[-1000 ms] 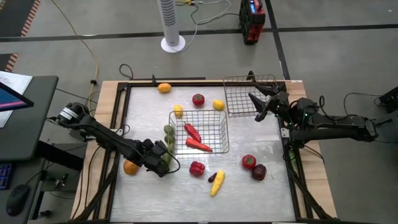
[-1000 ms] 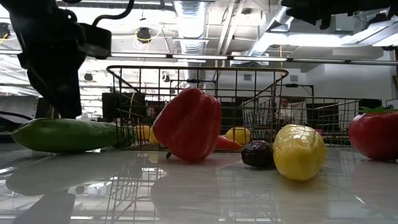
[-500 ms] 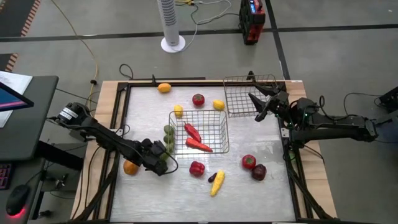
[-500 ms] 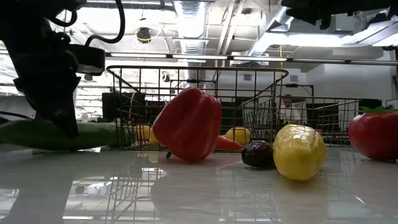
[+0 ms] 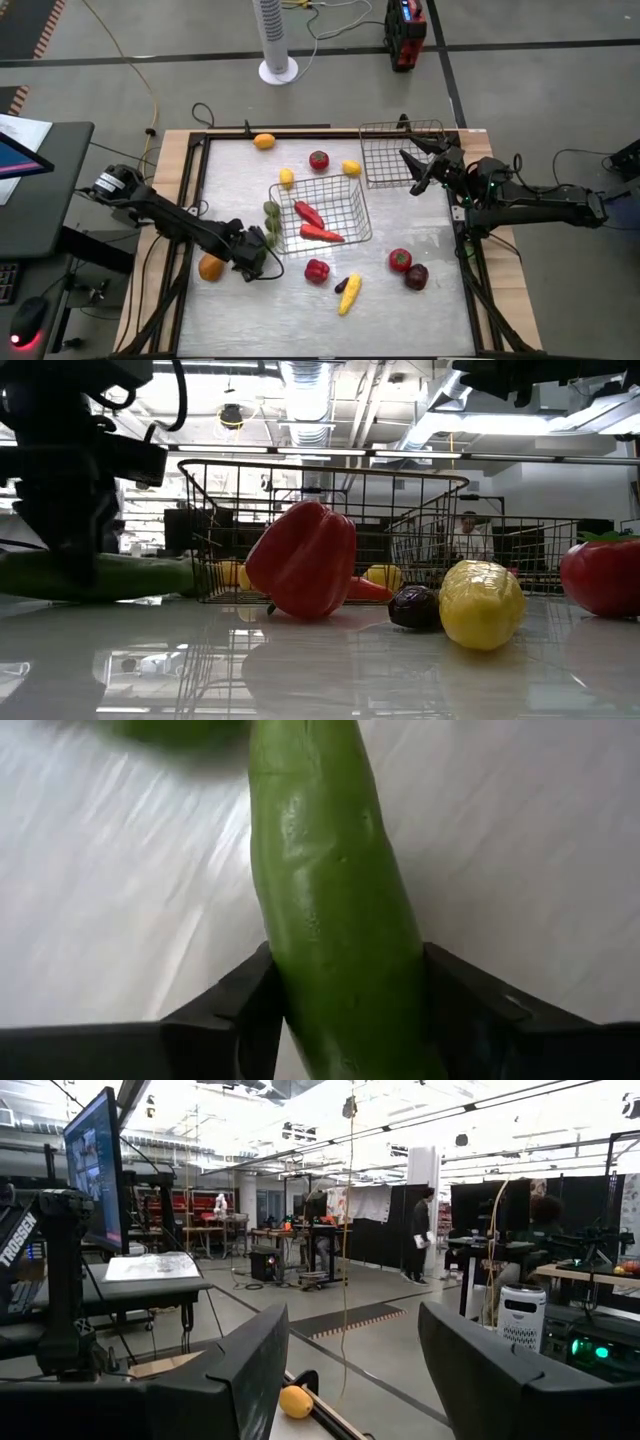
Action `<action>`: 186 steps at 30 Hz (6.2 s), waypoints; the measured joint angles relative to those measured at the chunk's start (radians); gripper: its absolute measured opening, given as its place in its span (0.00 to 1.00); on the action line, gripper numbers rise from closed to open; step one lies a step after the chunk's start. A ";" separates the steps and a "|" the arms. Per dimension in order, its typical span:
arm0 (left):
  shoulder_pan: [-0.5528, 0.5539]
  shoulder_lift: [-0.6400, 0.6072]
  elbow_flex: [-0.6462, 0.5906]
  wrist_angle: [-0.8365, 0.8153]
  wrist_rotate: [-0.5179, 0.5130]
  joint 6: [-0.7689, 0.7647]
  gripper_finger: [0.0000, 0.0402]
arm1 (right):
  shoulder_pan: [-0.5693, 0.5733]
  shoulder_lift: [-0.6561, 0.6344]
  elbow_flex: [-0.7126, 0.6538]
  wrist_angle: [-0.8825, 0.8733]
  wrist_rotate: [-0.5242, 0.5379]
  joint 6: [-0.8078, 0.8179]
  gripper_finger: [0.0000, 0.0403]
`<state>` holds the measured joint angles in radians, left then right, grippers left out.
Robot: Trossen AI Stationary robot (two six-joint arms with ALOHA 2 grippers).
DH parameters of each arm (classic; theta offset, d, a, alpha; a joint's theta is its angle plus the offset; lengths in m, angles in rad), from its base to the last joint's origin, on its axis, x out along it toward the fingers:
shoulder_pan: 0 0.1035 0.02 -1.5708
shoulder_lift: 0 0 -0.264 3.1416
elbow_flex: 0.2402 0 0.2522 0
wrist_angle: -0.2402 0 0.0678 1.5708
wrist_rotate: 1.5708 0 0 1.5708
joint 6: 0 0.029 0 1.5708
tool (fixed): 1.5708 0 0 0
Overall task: Sort produce into baskets
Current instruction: Put the green cucumber into the left wire basket, then put the green lime into the right wire basket
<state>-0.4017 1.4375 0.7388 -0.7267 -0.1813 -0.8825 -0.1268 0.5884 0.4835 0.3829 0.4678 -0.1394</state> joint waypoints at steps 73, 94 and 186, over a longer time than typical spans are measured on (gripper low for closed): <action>0.484 -0.297 0.007 -0.017 -0.134 0.898 0.65 | 0.002 0.001 0.000 -0.031 -0.001 0.042 0.63; 0.599 -0.056 0.007 0.207 0.032 1.037 0.65 | 0.002 0.001 0.000 -0.048 -0.003 0.036 0.63; 0.765 0.530 0.929 0.408 0.090 1.149 0.40 | 0.001 0.000 0.000 -0.069 -0.023 0.058 0.63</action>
<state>0.3629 1.9670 1.6679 -0.3190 -0.0912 0.2662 -0.1261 0.5888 0.4835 0.3138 0.4450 -0.0816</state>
